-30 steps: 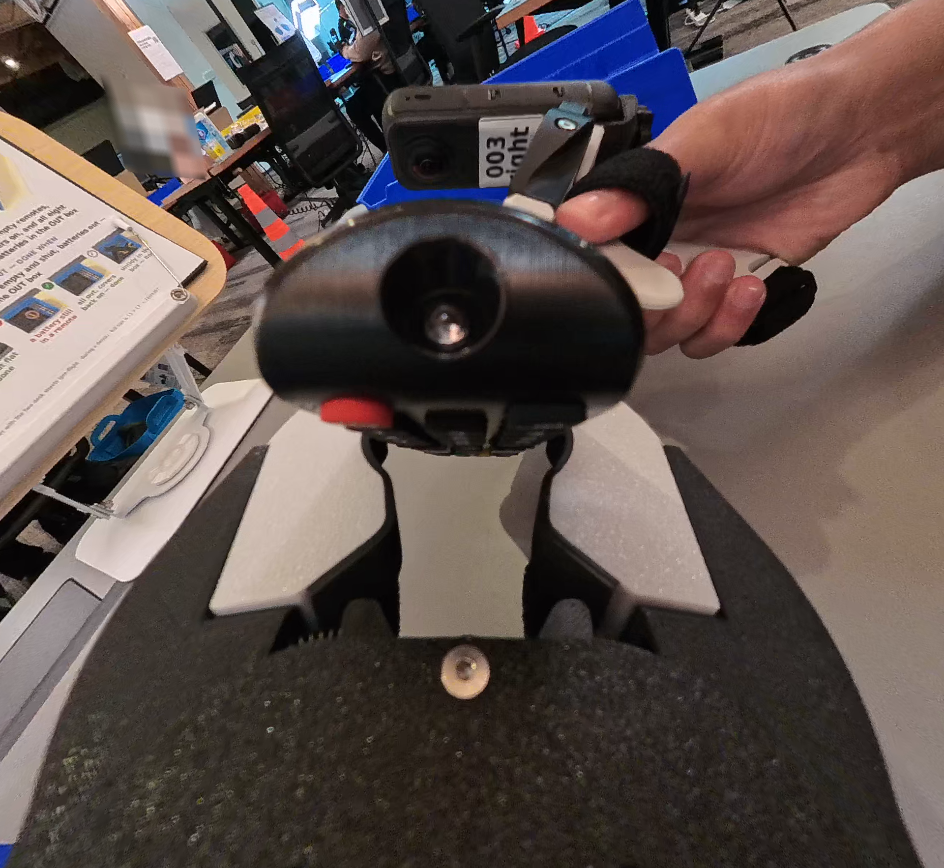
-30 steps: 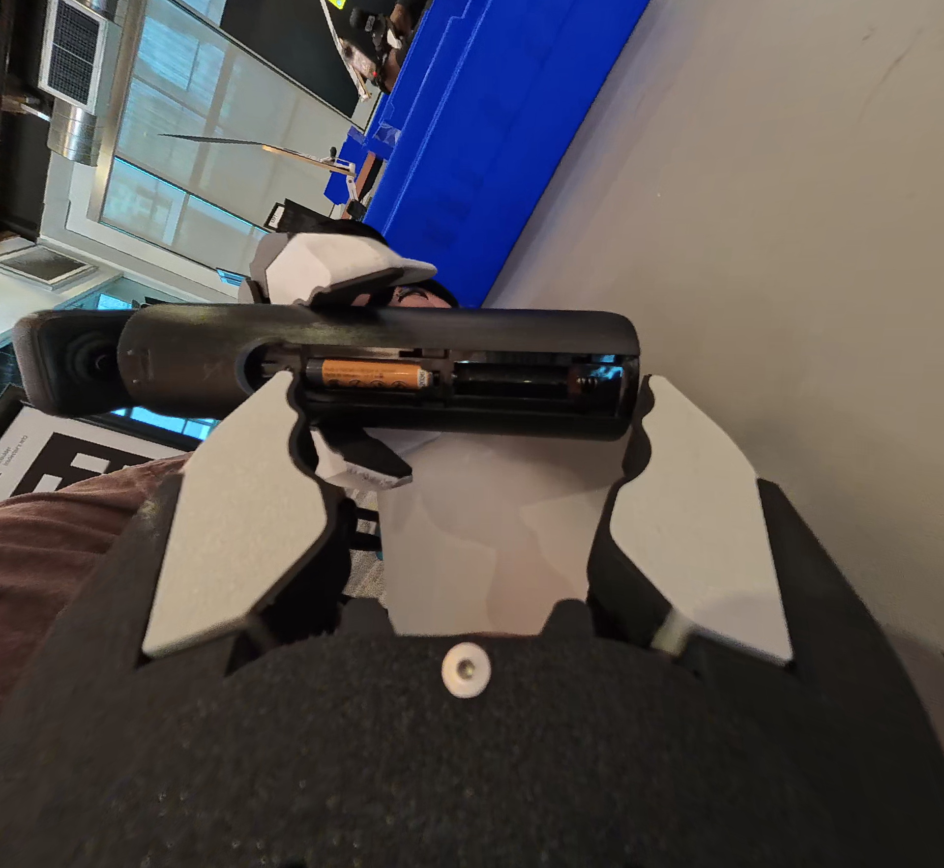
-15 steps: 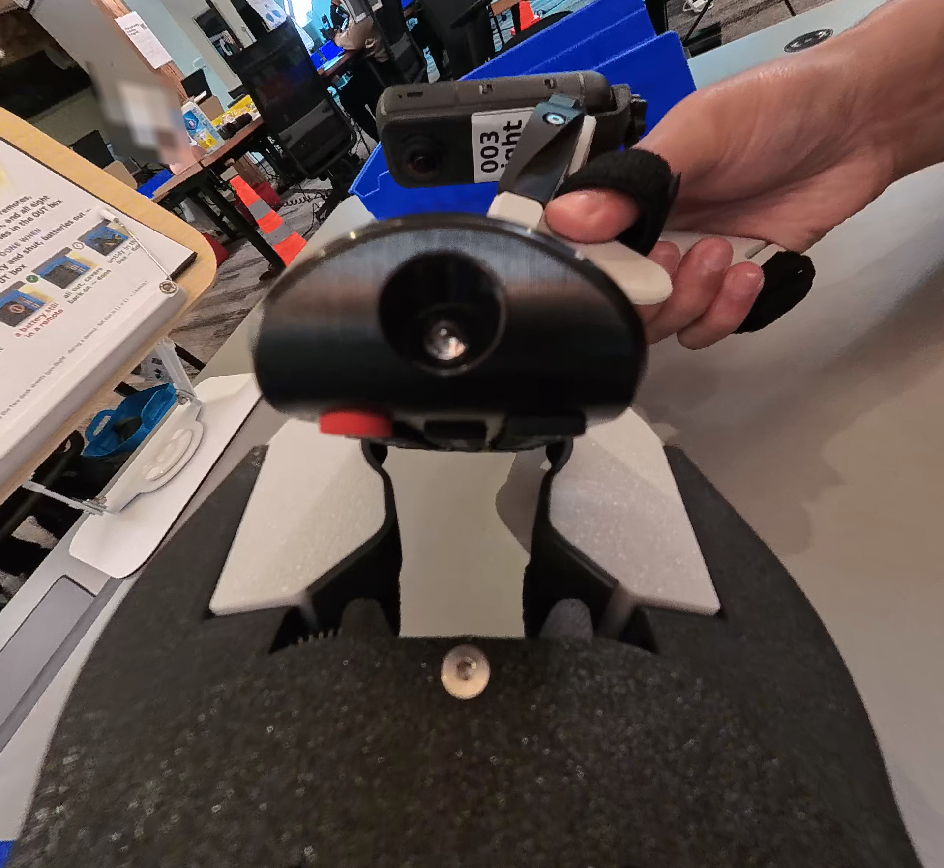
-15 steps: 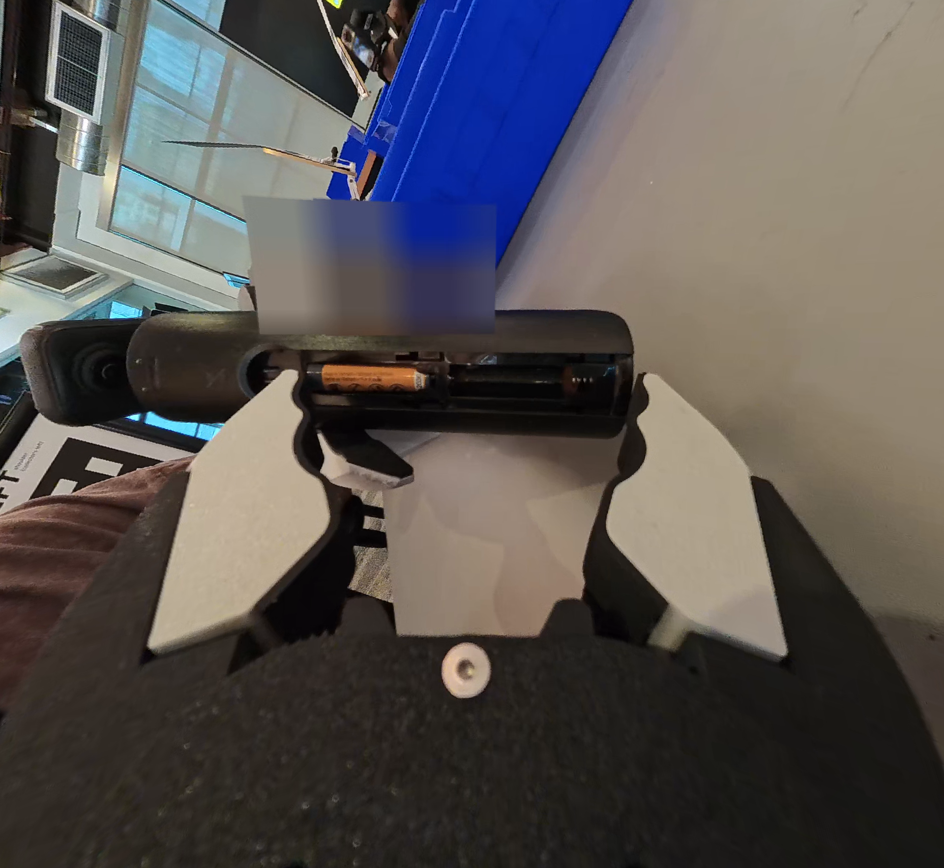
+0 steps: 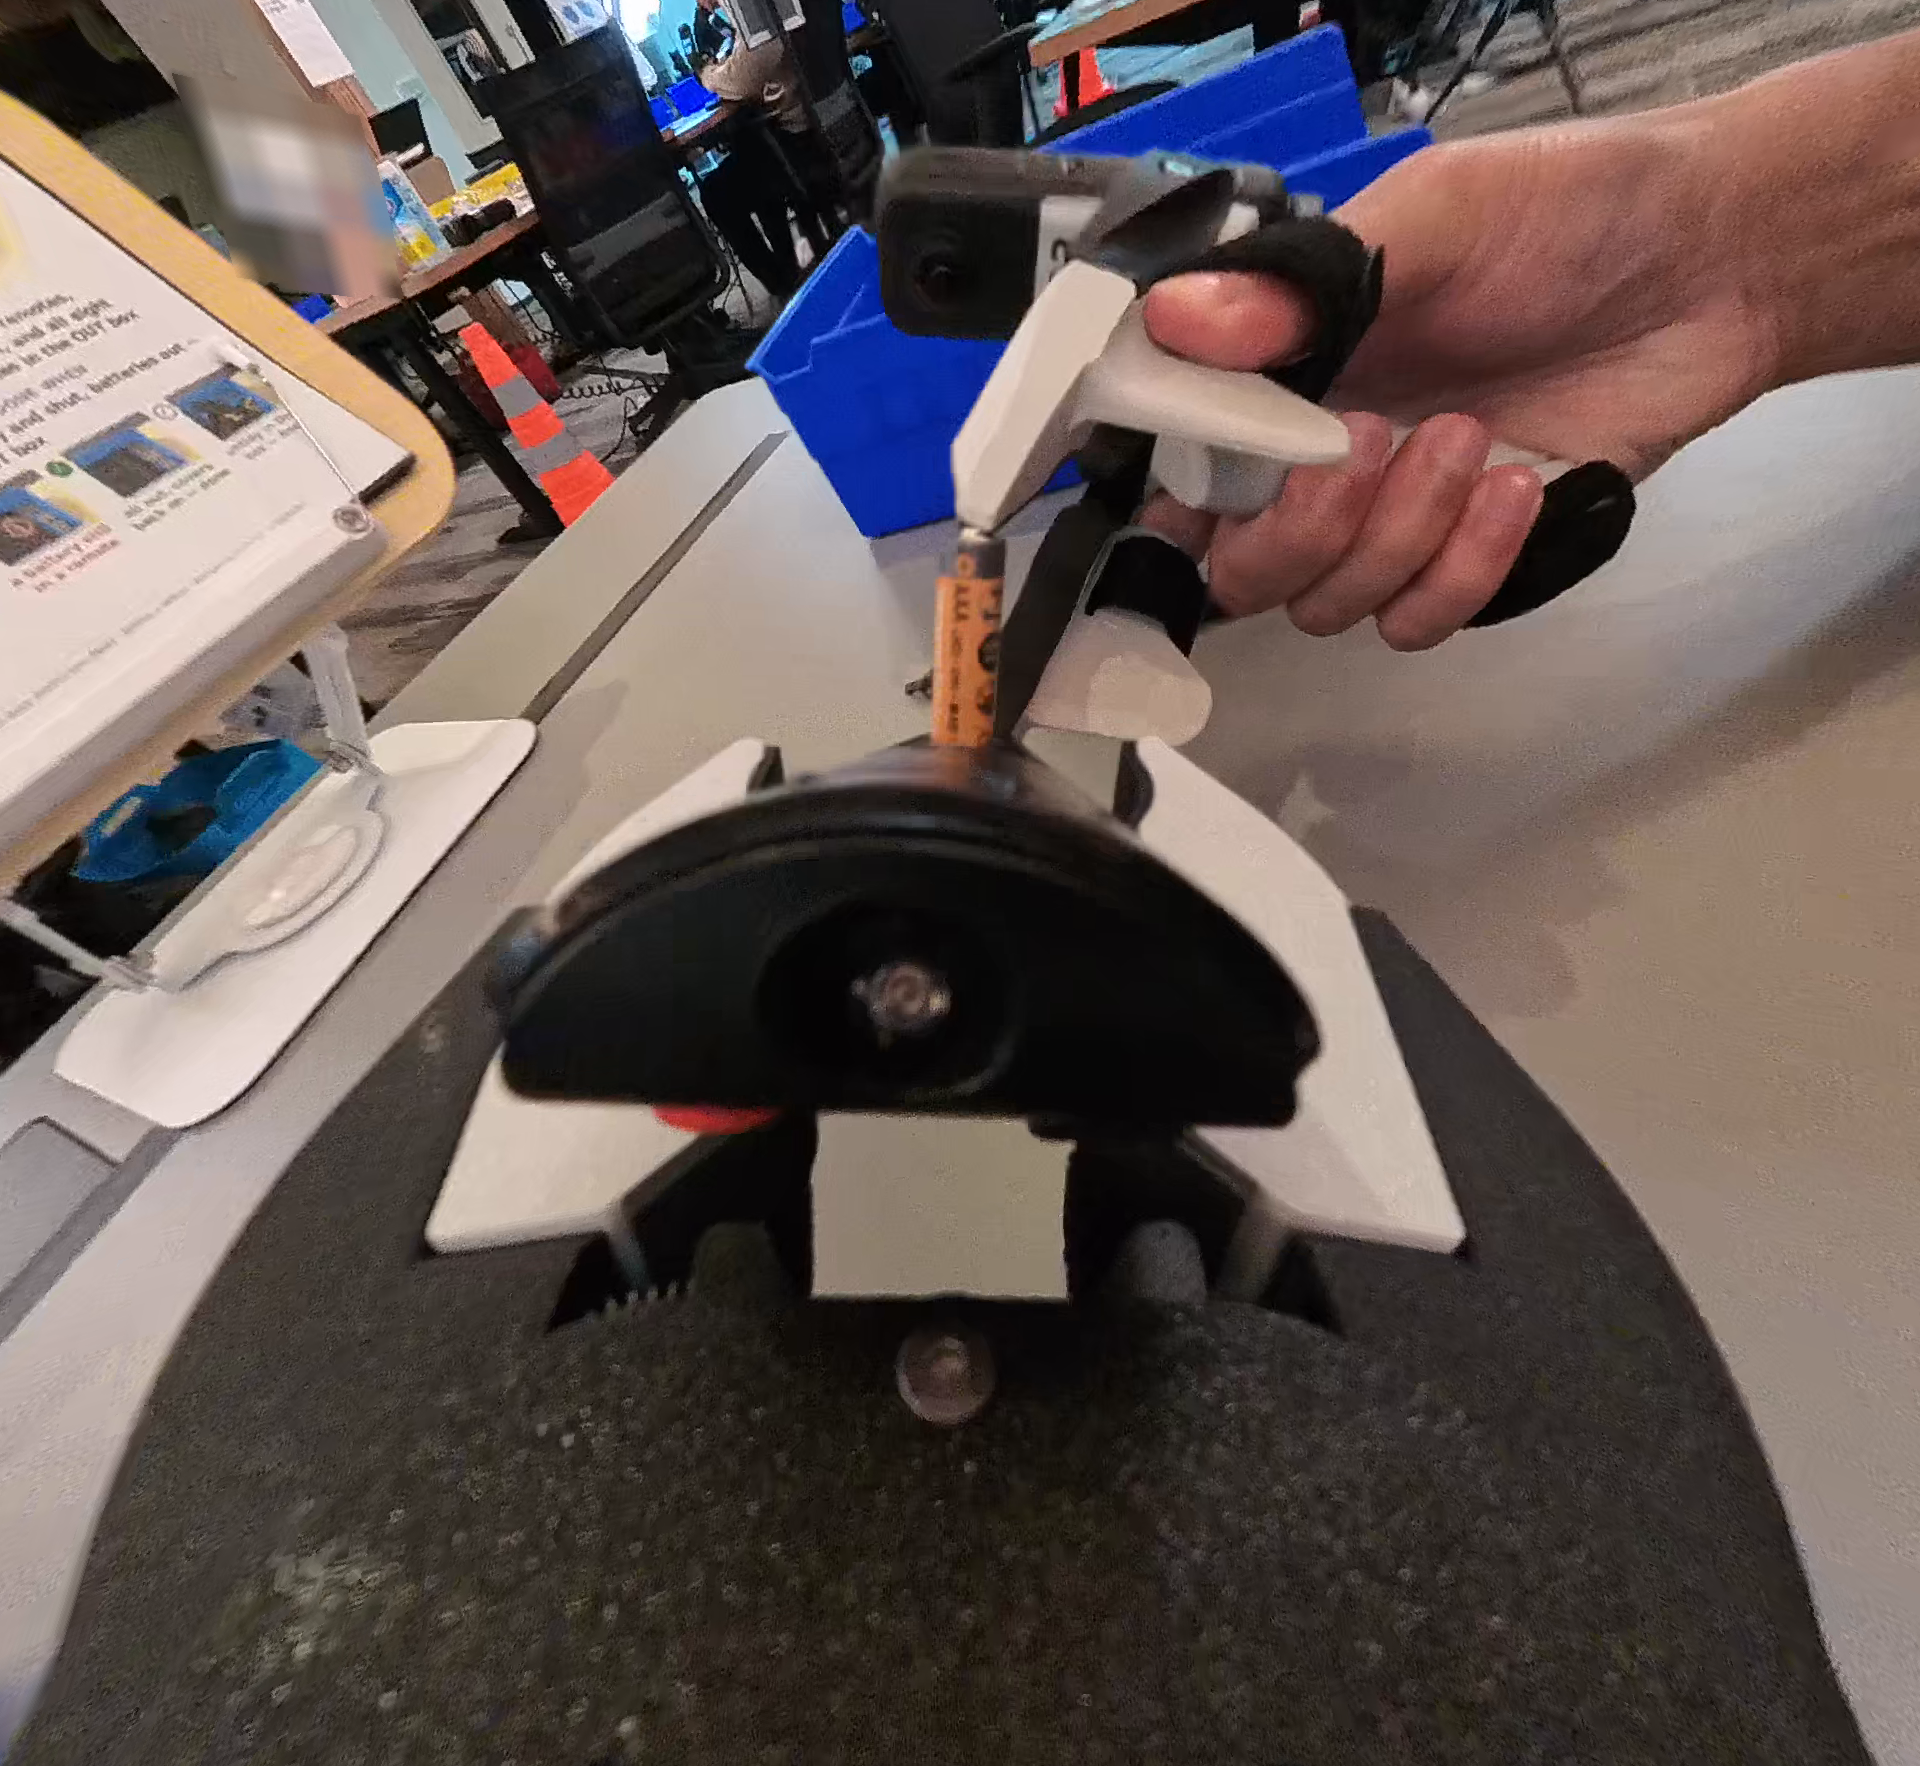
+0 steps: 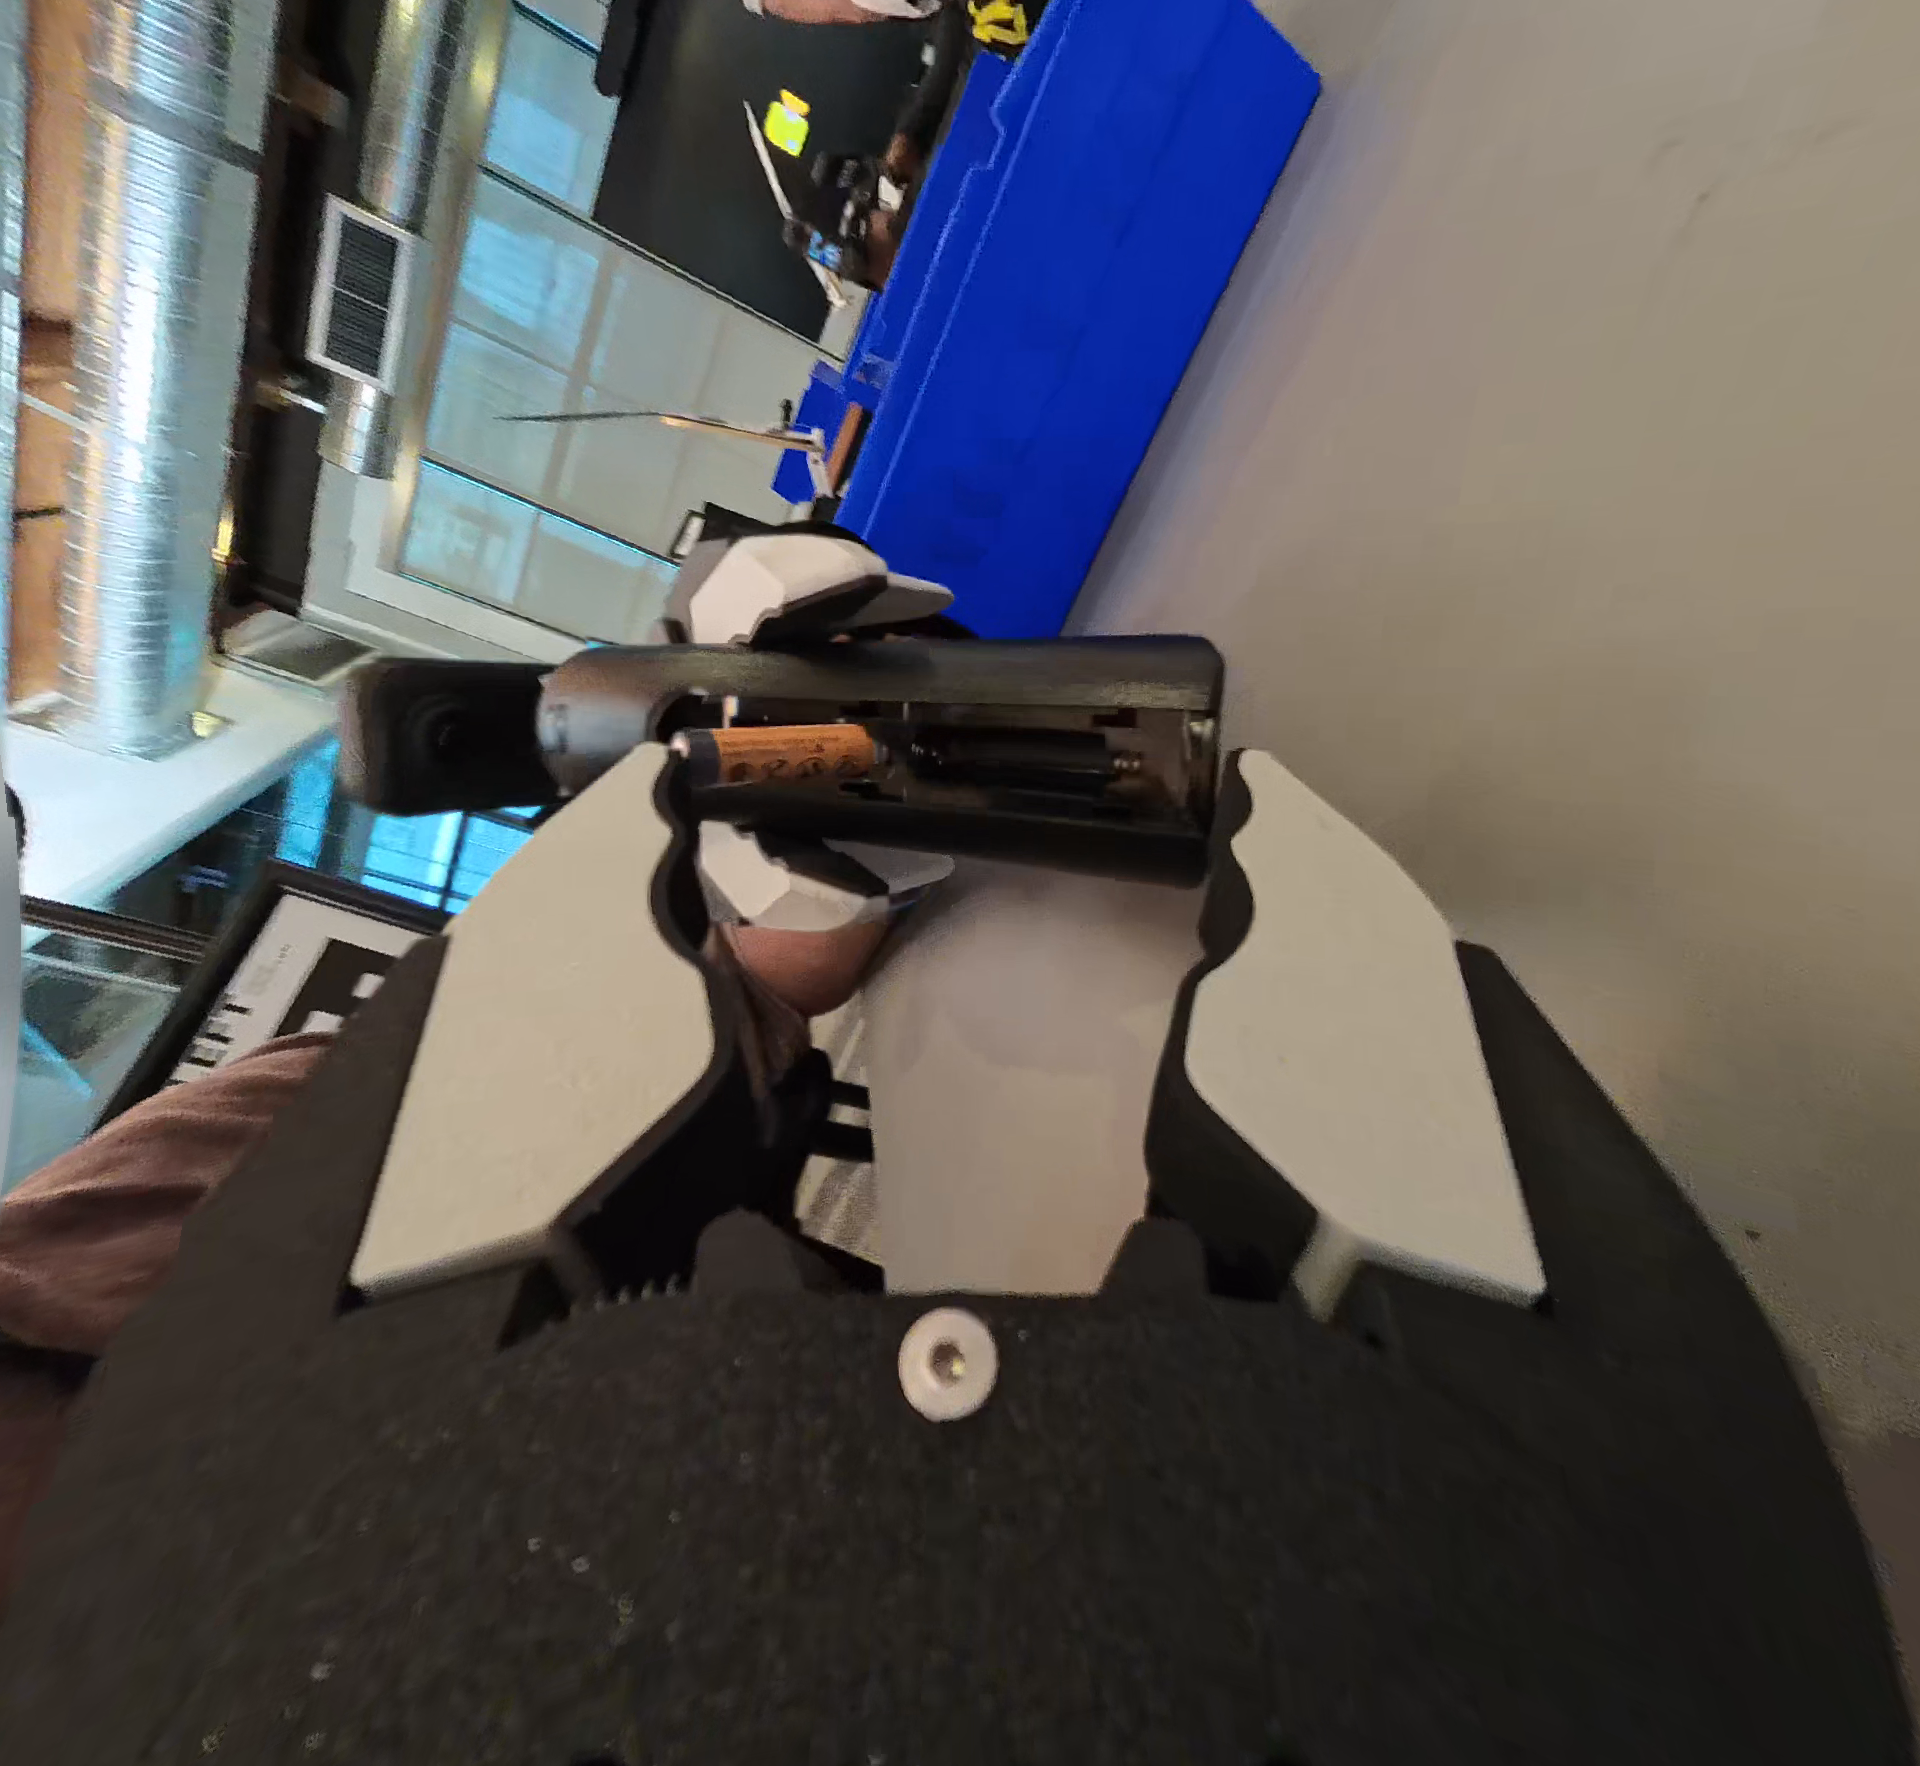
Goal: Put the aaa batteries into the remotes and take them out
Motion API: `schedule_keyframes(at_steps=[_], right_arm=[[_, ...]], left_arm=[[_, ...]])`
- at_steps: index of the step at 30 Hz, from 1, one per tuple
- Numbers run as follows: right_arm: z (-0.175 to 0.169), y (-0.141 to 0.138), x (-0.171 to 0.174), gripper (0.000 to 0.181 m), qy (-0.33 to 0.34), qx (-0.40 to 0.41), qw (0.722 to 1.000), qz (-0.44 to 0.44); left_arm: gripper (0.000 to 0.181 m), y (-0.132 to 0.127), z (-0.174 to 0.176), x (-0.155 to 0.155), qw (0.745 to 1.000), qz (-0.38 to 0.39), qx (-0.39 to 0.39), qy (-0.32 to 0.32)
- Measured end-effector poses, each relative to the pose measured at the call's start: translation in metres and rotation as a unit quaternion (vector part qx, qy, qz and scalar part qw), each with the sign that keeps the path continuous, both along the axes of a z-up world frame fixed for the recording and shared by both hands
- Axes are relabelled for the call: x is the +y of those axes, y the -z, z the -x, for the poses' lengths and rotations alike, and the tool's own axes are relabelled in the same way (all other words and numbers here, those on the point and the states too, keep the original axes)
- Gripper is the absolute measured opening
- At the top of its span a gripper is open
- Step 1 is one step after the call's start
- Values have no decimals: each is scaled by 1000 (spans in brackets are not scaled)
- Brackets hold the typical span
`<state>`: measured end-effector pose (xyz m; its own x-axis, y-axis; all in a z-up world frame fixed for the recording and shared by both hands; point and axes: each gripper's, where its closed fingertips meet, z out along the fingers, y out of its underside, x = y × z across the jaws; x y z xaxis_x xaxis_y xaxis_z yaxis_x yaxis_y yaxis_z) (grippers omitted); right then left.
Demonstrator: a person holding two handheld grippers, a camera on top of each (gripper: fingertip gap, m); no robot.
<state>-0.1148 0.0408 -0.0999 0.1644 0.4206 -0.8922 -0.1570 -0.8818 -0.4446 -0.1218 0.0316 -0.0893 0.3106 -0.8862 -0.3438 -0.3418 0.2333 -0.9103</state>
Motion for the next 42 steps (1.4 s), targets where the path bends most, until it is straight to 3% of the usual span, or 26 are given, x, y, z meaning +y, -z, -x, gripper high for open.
schedule_keyframes(at_steps=[2, 7, 11, 18, 21, 22, 24, 30, 32, 35, 36, 38, 40, 42], right_arm=[[-3, -3, 1, 88, -3, 21, 1000, 12], [1, 1, 1, 98, -4, 5, 1000, 5], [-5, 2, 6, 92, 12, -13, 1000, -6], [-5, -1, 10, 88, 27, -64, 992, -104], [-2, 6, 4, 49, -5, -109, 982, -154], [-3, 9, 5, 44, -7, -129, 977, -167], [-15, 16, 14, 32, 4, -180, 963, -199], [-73, -16, 26, 40, 16, -279, 925, -257], [-95, -31, 22, 40, 17, -344, 895, -285], [-138, -33, 21, 41, 41, -494, 822, -282], [-149, -31, 19, 39, 48, -525, 805, -274], [-148, -15, 12, 40, 42, -539, 805, -243], [-143, 16, 12, 42, 29, -561, 799, -216], [-140, 48, 20, 56, 15, -601, 770, -212]], left_arm=[[60, -3, 0, 1, 1000, 14, -14, 3], [60, -3, -4, -1, 998, 43, -32, 13], [61, -6, -1, 1, 996, 71, -57, 15], [61, -11, 2, 3, 993, 89, -74, 20], [59, -11, 1, 2, 993, 89, -73, 25], [61, -10, 1, 2, 993, 88, -71, 24], [61, -9, 2, 3, 994, 81, -64, 20], [60, -6, 9, 9, 996, 71, -52, 2], [60, -4, 10, 10, 996, 77, -51, 2], [60, -4, 10, 11, 995, 87, -53, 4], [60, -5, 10, 10, 994, 90, -57, 5], [60, -7, 11, 9, 993, 98, -65, 13], [60, -9, 11, 8, 993, 96, -68, 14], [60, -10, 10, 6, 993, 97, -67, 20]])
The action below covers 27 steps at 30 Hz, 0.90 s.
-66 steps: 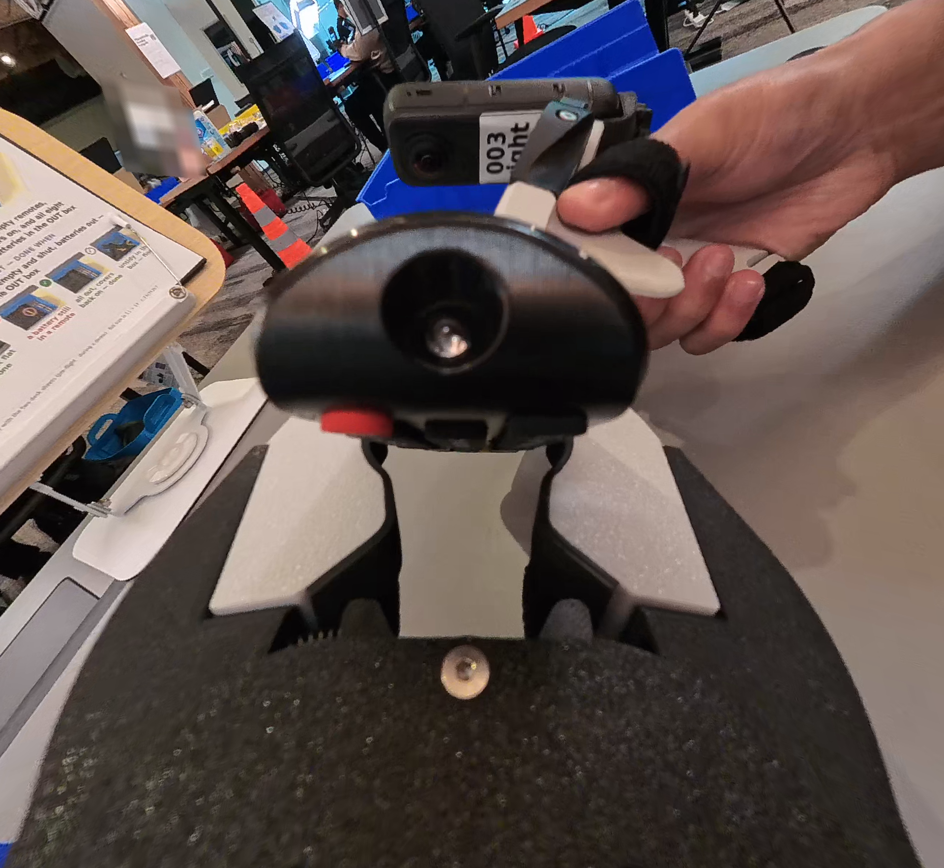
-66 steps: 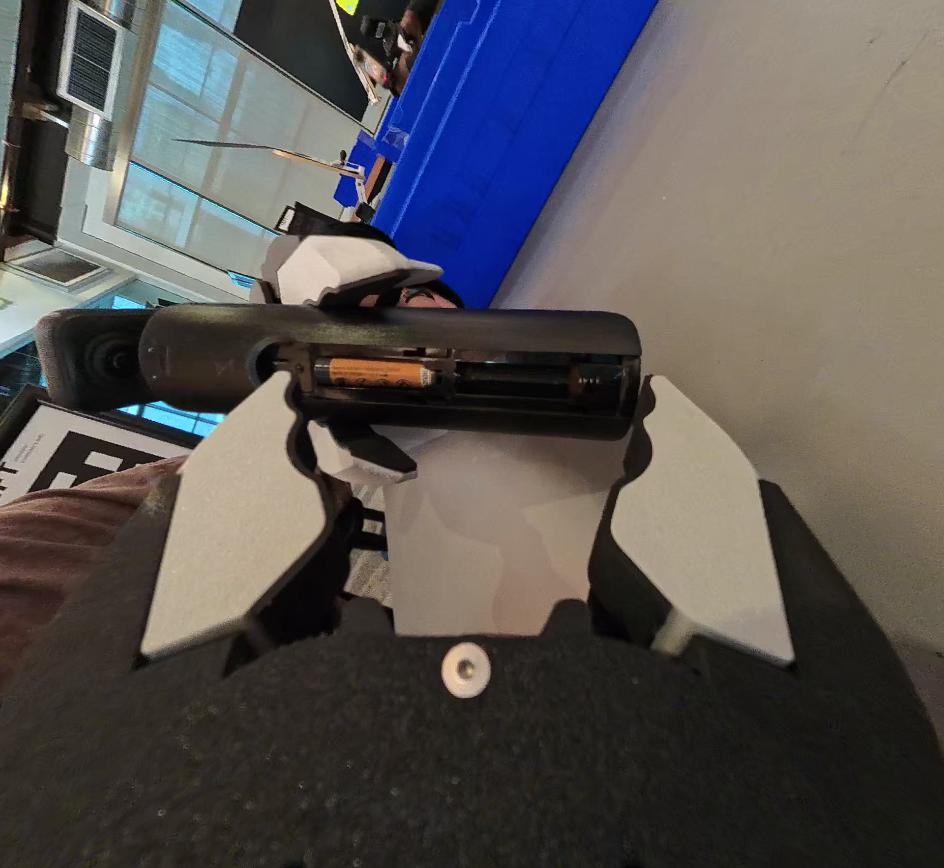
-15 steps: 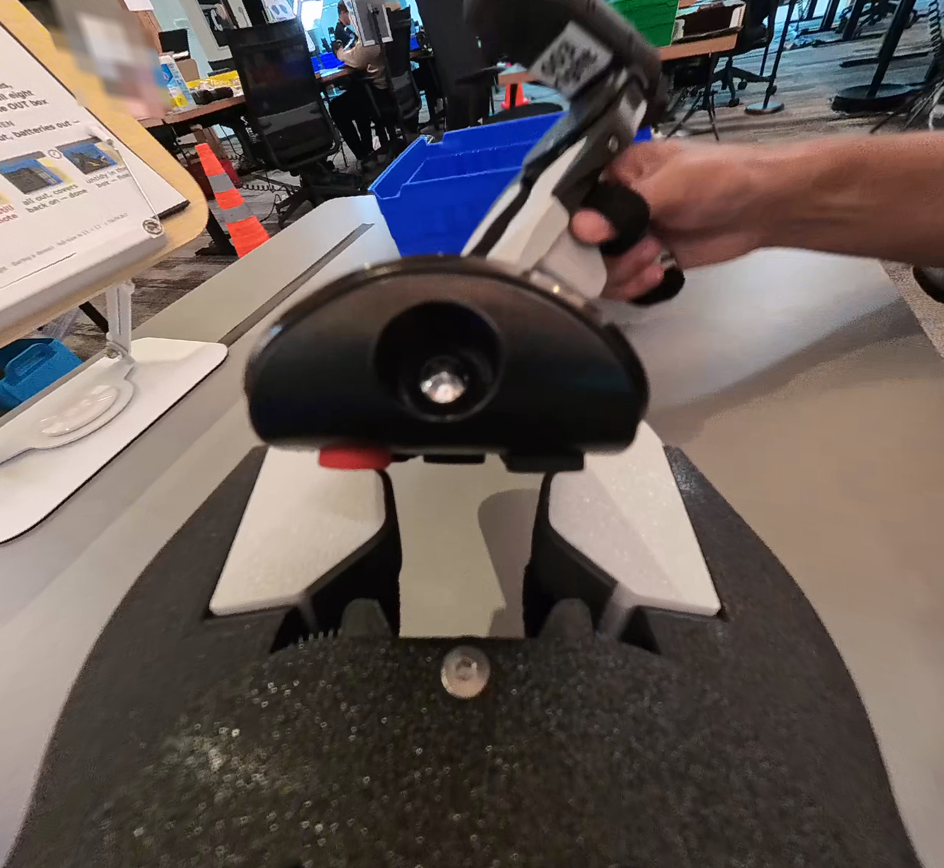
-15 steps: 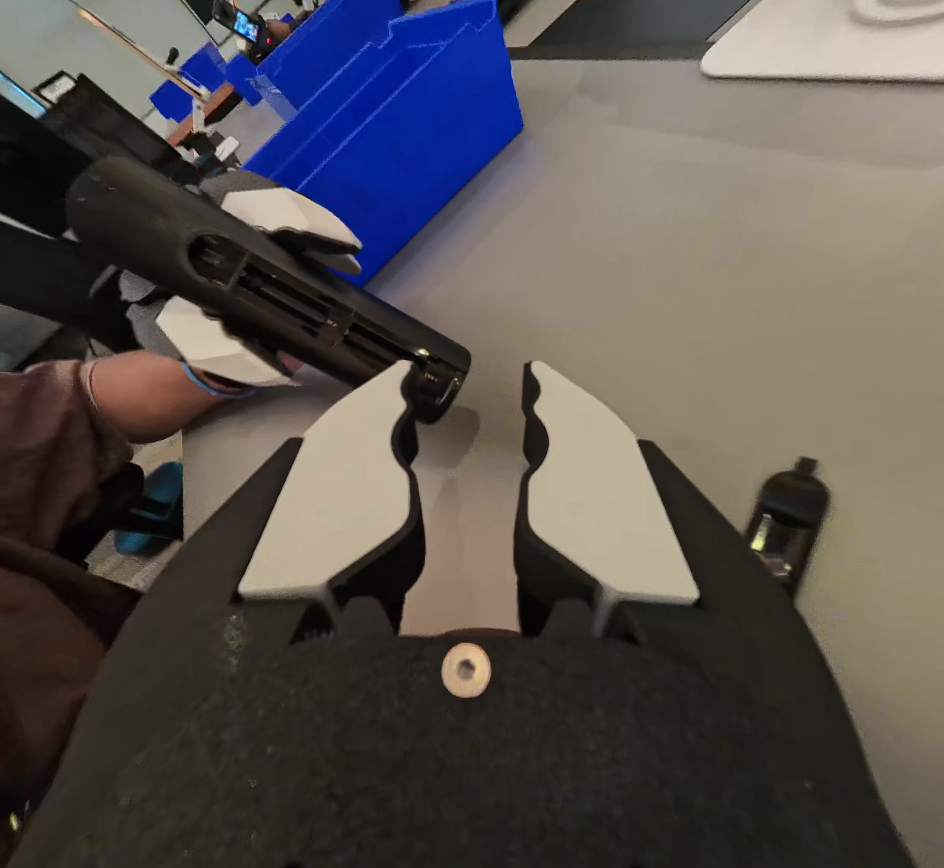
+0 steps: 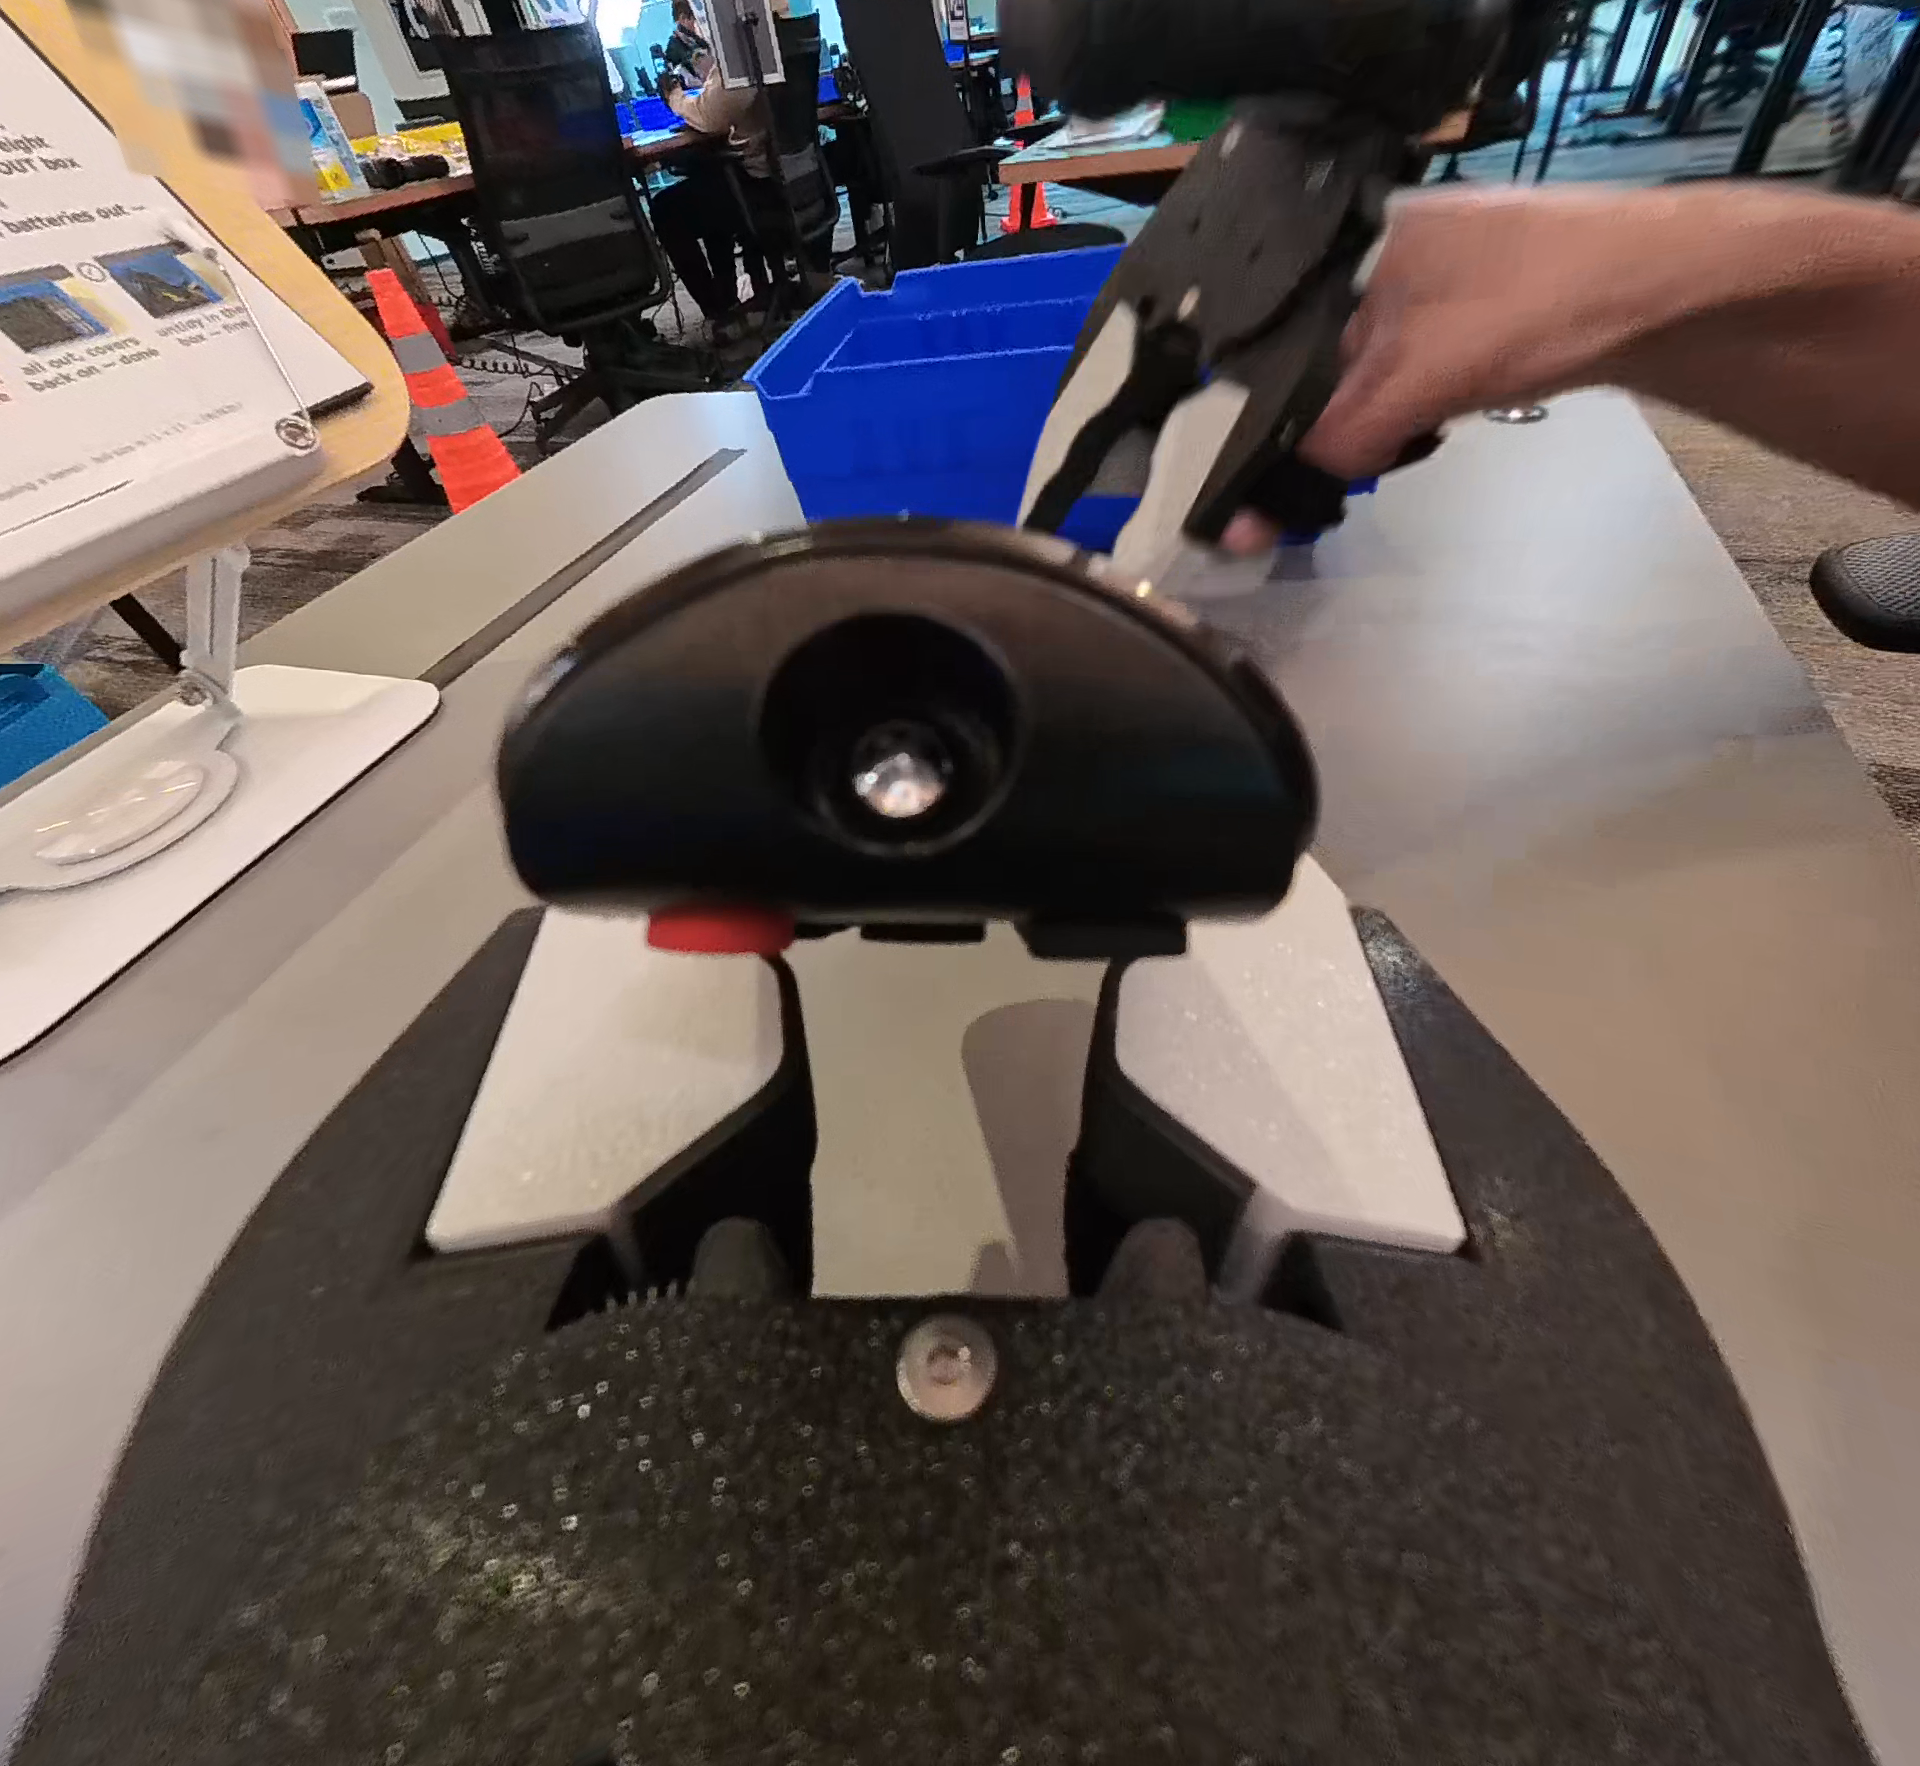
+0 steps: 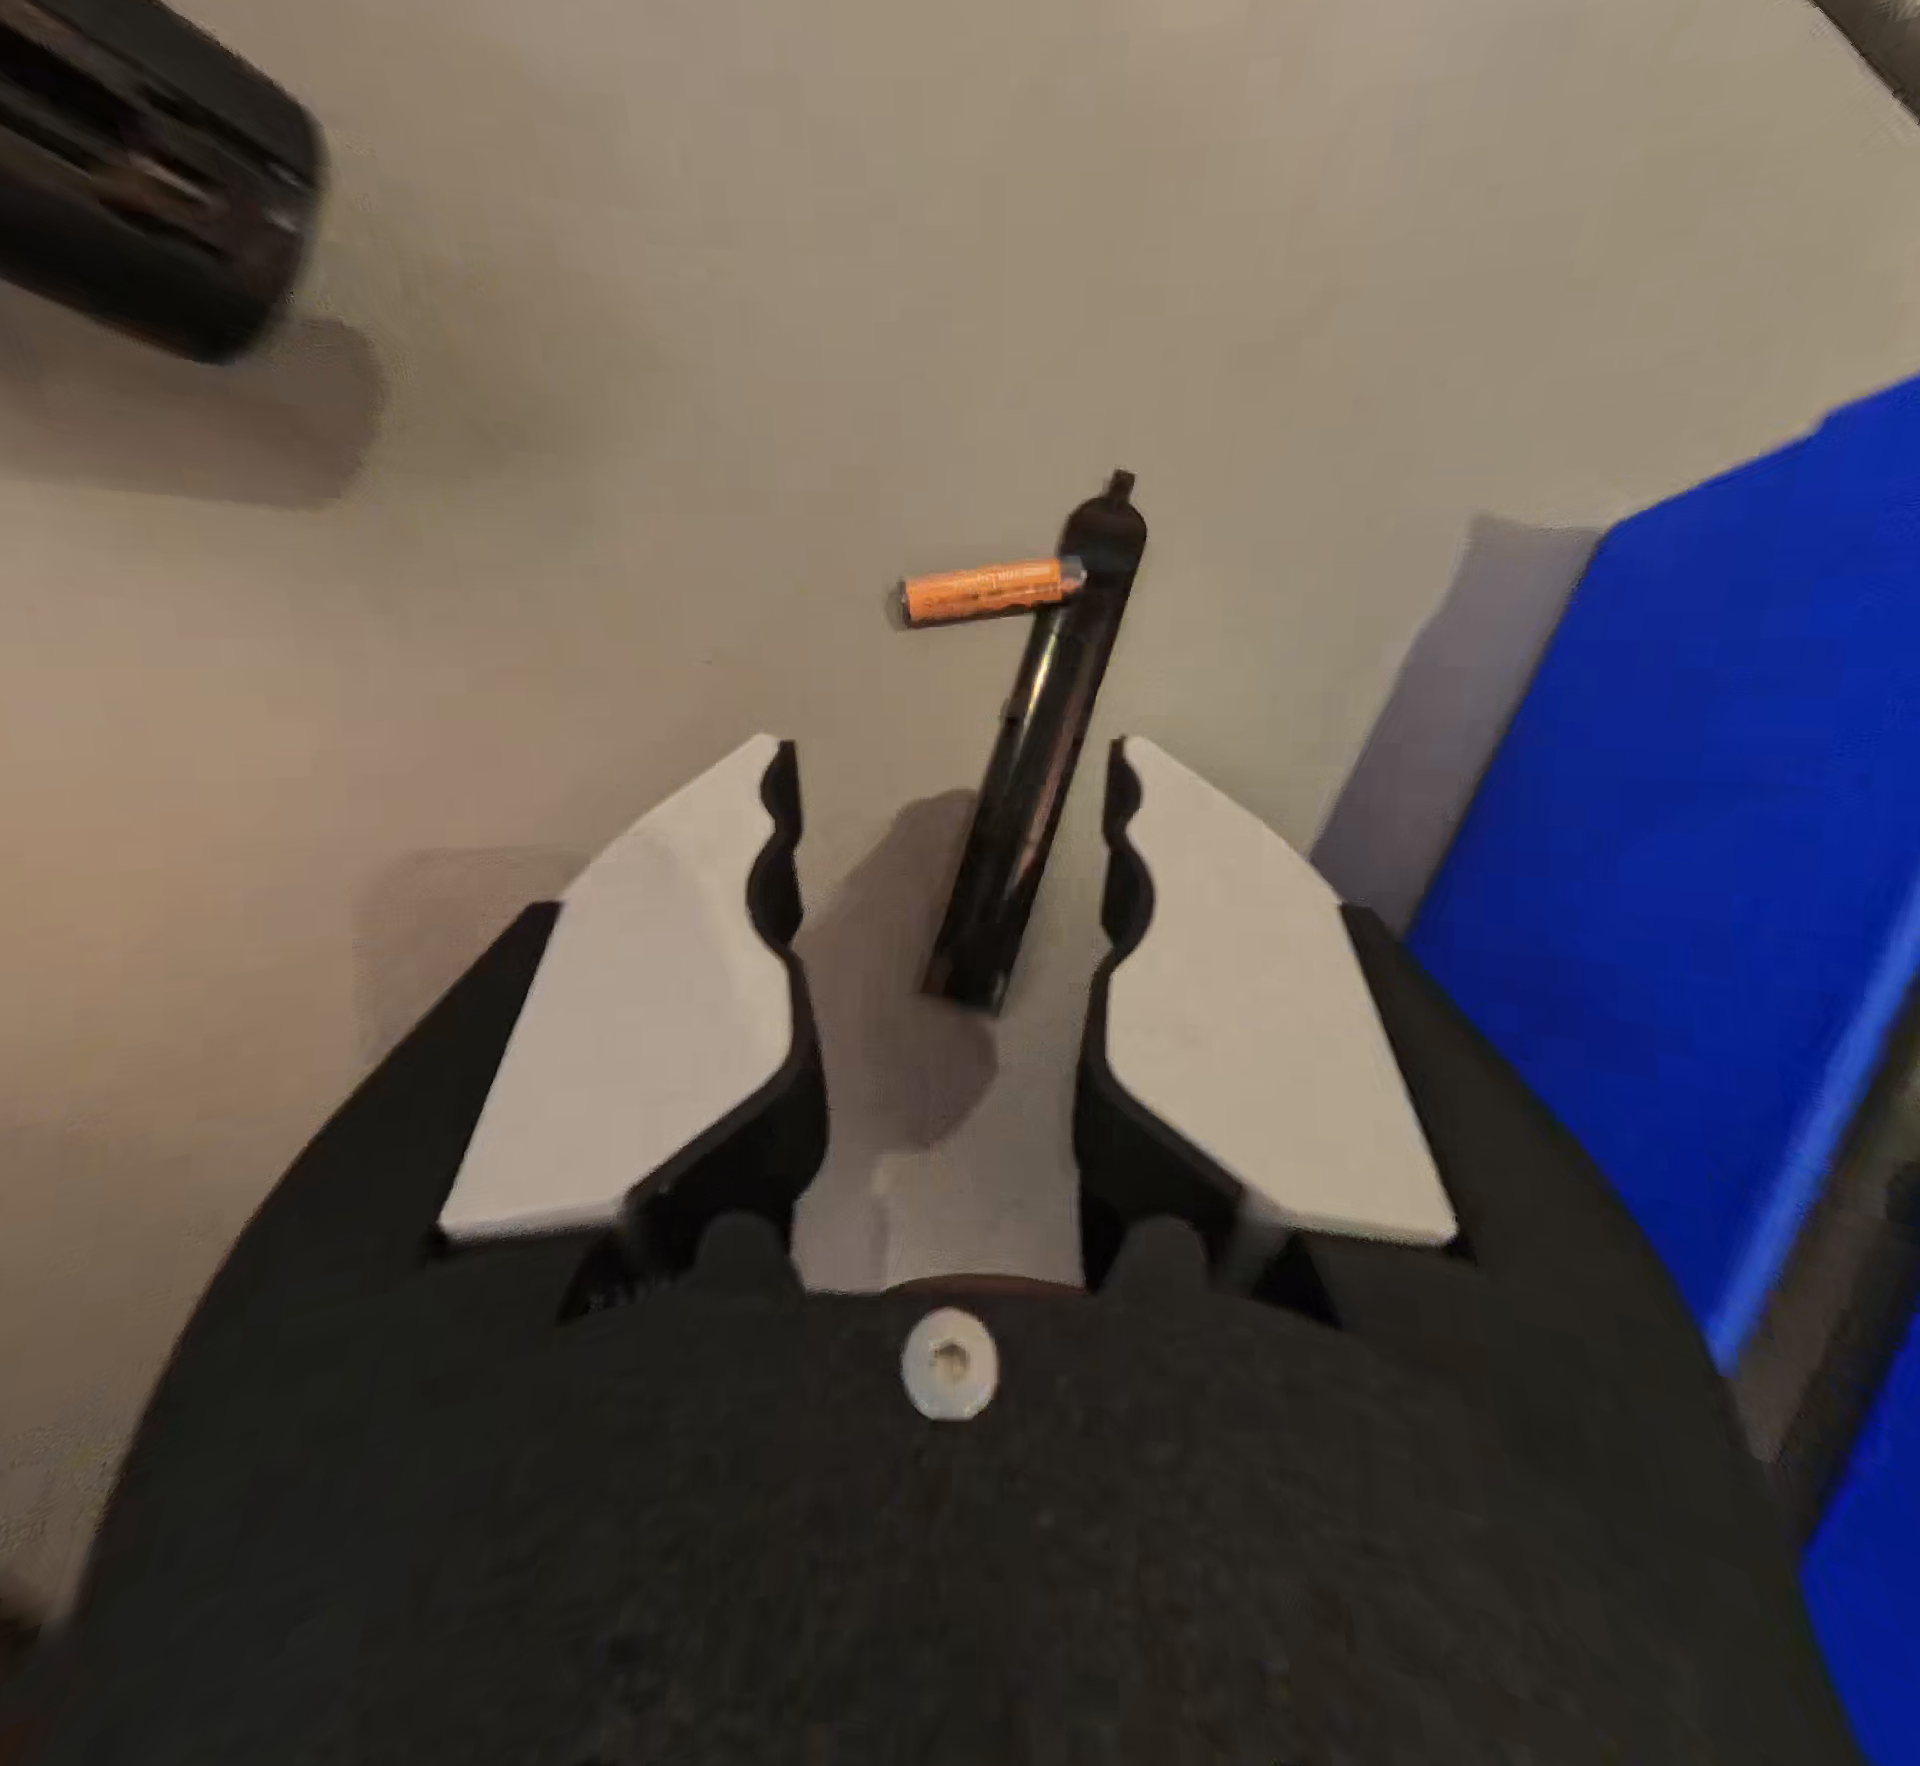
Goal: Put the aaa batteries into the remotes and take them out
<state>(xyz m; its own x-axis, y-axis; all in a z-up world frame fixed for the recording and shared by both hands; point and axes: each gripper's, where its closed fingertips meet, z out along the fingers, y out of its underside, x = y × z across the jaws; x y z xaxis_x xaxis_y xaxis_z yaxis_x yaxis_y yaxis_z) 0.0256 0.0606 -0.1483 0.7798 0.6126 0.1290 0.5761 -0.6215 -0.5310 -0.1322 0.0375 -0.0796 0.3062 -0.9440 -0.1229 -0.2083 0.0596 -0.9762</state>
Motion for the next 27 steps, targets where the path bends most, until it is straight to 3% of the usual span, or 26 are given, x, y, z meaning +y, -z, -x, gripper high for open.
schedule_keyframes(at_steps=[2, 5, 8, 14, 19, 22, 25, 27], right_arm=[[5, 22, 14, 58, -10, -30, 999, -25], [19, 31, 33, 56, -28, -11, 998, -55], [35, 34, 43, 59, -42, 40, 998, -17], [45, 50, 59, 70, -67, 60, 995, 36], [52, 49, 68, 46, -97, 58, 993, 34], [54, 49, 70, 46, -112, 40, 992, 31], [55, 31, 65, 46, -112, 32, 993, 7], [58, -18, 55, 46, -129, 44, 989, -53]], left_arm=[[60, -1, -1, -3, 1000, 0, 0, 5], [60, -2, -2, -7, 1000, -9, 3, 13], [61, -2, -4, -11, 1000, -9, 4, 21], [61, 2, -7, -14, 999, 1, 7, 36], [61, 4, -9, -14, 999, 3, 9, 40], [61, 4, -9, -13, 999, 4, 10, 40], [61, 3, -7, -13, 999, 7, 7, 39], [61, 3, -6, -13, 999, 8, 5, 40]])
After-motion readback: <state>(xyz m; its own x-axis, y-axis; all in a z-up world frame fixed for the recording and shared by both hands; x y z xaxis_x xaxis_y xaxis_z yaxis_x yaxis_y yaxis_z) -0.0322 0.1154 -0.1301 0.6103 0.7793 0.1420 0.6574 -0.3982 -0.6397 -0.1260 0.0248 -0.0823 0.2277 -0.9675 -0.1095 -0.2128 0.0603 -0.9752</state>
